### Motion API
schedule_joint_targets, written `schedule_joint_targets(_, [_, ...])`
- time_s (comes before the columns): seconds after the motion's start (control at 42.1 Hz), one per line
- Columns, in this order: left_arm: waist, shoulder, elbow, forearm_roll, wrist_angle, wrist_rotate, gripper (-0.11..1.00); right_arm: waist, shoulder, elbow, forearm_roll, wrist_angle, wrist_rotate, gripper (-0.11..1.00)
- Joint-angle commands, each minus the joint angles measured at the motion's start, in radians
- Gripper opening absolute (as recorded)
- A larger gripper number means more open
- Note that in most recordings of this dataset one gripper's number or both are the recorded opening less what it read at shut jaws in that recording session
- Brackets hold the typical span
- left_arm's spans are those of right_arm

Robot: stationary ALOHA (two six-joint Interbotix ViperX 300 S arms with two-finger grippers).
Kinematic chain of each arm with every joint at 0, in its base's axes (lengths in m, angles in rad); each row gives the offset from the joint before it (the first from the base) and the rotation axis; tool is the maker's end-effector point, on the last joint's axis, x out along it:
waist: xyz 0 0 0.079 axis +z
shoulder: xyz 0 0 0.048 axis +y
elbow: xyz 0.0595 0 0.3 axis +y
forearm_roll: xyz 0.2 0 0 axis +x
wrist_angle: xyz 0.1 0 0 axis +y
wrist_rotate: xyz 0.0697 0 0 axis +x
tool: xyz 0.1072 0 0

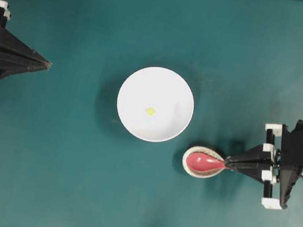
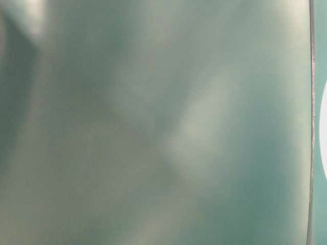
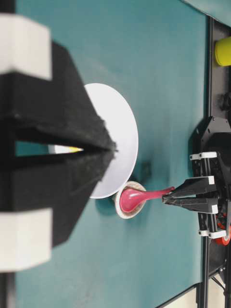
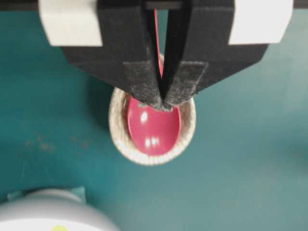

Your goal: Scoop the yellow hexagonal prism block from the bowl with a spoon using the right arm.

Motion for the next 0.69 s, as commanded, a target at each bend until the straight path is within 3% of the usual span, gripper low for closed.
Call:
schedule_joint_targets(0.0, [-0.002, 0.003, -0.014, 0.002, -0.015, -0.002, 0.0, 0.0, -0.015, 0.0, -0.002, -0.023, -0.003, 0.09])
schedule_joint_targets(0.166, [-0.002, 0.011, -0.012, 0.002, -0.014, 0.002, 0.0, 0.002, -0.018, 0.025, -0.011, -0.035, -0.008, 0.38])
schedule_joint_targets(0.285, [-0.002, 0.011, -0.012, 0.002, -0.012, 0.003, 0.0, 0.009, -0.018, 0.051, -0.06, -0.087, -0.008, 0.55])
schedule_joint_targets(0.404, [-0.002, 0.009, -0.011, 0.003, -0.009, 0.005, 0.0, 0.015, -0.015, 0.067, -0.095, -0.143, -0.008, 0.55])
schedule_joint_targets(0.665, [-0.002, 0.011, -0.011, 0.002, -0.006, 0.005, 0.0, 0.018, 0.038, 0.097, -0.097, -0.239, 0.0, 0.54])
